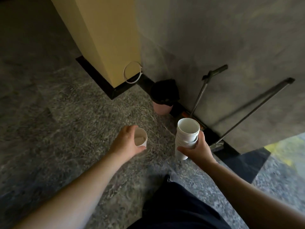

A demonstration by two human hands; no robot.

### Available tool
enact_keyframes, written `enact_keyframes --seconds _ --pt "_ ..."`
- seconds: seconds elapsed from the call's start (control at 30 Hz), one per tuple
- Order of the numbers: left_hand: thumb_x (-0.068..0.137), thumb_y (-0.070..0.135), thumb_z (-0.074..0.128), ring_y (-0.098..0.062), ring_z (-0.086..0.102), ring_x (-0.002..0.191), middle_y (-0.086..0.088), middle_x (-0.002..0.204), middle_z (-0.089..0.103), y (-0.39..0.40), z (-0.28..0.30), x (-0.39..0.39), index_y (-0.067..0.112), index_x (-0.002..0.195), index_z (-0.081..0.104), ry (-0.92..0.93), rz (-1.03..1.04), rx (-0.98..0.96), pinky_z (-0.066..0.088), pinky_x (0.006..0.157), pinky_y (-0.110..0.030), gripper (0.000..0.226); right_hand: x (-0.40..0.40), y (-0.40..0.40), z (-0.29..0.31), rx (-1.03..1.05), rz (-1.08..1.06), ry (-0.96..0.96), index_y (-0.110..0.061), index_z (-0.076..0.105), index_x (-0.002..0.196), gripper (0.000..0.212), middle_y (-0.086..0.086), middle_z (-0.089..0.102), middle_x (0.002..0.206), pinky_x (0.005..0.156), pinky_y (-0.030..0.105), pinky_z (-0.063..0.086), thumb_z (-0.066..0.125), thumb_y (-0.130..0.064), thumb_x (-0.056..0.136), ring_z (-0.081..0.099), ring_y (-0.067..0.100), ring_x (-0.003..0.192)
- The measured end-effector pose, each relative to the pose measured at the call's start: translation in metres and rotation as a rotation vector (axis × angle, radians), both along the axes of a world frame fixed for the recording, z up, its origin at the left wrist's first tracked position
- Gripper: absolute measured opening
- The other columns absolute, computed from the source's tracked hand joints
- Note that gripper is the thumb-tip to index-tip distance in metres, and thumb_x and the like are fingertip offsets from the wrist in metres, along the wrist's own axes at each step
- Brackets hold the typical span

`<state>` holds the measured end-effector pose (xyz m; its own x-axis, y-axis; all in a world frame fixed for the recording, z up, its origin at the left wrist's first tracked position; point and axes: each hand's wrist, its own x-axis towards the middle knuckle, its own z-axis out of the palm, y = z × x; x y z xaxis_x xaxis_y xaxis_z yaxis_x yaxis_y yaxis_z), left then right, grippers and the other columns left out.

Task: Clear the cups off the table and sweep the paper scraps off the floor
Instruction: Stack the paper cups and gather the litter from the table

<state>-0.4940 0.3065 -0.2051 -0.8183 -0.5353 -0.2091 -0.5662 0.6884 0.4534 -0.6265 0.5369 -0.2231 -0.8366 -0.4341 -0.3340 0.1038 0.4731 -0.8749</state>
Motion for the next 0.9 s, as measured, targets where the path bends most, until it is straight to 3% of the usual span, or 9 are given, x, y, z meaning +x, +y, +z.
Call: enact_keyframes --seconds 0.1,0.2,0.3,0.43,0.6,0.73,0.9 --pt "0.065 0.046 0.084 -0.023 0.054 0.114 0.0 0.131 0.046 -0.033 -0.002 -0.052 0.025 0.132 0.043 -0.026 -0.032 -0.002 0.048 0.091 -0.035 0.082 -0.046 -0.031 -0.002 -0.002 -0.031 0.008 -0.033 0.037 0.124 0.079 -0.022 0.056 0.102 0.072 0.02 0.044 0.086 -0.015 0.064 0.055 -0.005 0.09" --pt "0.067 0.052 0.08 -0.025 0.055 0.114 0.002 0.136 0.043 -0.063 -0.003 -0.103 0.028 0.136 0.038 -0.075 -0.043 -0.02 0.049 0.088 -0.036 0.084 -0.095 -0.065 -0.004 -0.016 -0.032 -0.009 -0.037 0.038 0.122 0.077 -0.022 0.056 0.103 0.076 0.024 0.045 0.086 -0.02 0.065 0.056 -0.005 0.091" --pt "0.069 0.053 0.079 -0.026 0.056 0.113 0.002 0.137 0.041 -0.088 -0.001 -0.147 0.028 0.137 0.036 -0.087 -0.036 -0.015 0.05 0.087 -0.039 0.084 -0.139 -0.093 -0.006 -0.017 -0.019 -0.022 -0.037 0.039 0.126 0.081 -0.018 0.059 0.11 0.079 0.027 0.048 0.087 -0.025 0.062 0.059 0.002 0.099" --pt "0.07 0.05 0.08 -0.027 0.055 0.114 -0.001 0.138 0.04 -0.123 -0.002 -0.202 0.025 0.141 0.034 -0.074 -0.041 0.004 0.05 0.087 -0.039 0.088 -0.193 -0.129 0.0 0.002 -0.018 0.021 -0.031 0.038 0.132 0.083 -0.015 0.056 0.112 0.076 0.021 0.043 0.086 -0.024 0.064 0.057 0.006 0.099" --pt "0.071 0.046 0.08 -0.028 0.056 0.112 -0.002 0.136 0.038 -0.172 -0.007 -0.264 0.026 0.136 0.033 -0.104 -0.048 0.023 0.047 0.084 -0.036 0.083 -0.242 -0.17 -0.002 0.02 -0.048 0.015 -0.028 0.036 0.134 0.086 -0.01 0.055 0.117 0.086 0.03 0.045 0.086 -0.026 0.064 0.055 0.011 0.106" --pt "0.07 0.043 0.081 -0.027 0.054 0.111 -0.004 0.132 0.039 -0.223 -0.02 -0.318 0.025 0.134 0.033 -0.117 -0.145 0.067 0.045 0.08 -0.034 0.082 -0.276 -0.206 -0.008 0.025 -0.118 0.002 -0.029 0.035 0.134 0.084 -0.011 0.053 0.113 0.084 0.029 0.043 0.086 -0.021 0.067 0.054 0.011 0.104" --pt "0.07 0.044 0.081 -0.029 0.051 0.115 -0.01 0.133 0.041 -0.282 -0.039 -0.393 0.023 0.141 0.029 -0.145 -0.334 0.099 0.047 0.086 -0.037 0.091 -0.313 -0.255 -0.021 0.047 -0.284 -0.018 -0.025 0.036 0.134 0.085 -0.01 0.053 0.112 0.083 0.03 0.043 0.086 -0.019 0.066 0.054 0.012 0.102"
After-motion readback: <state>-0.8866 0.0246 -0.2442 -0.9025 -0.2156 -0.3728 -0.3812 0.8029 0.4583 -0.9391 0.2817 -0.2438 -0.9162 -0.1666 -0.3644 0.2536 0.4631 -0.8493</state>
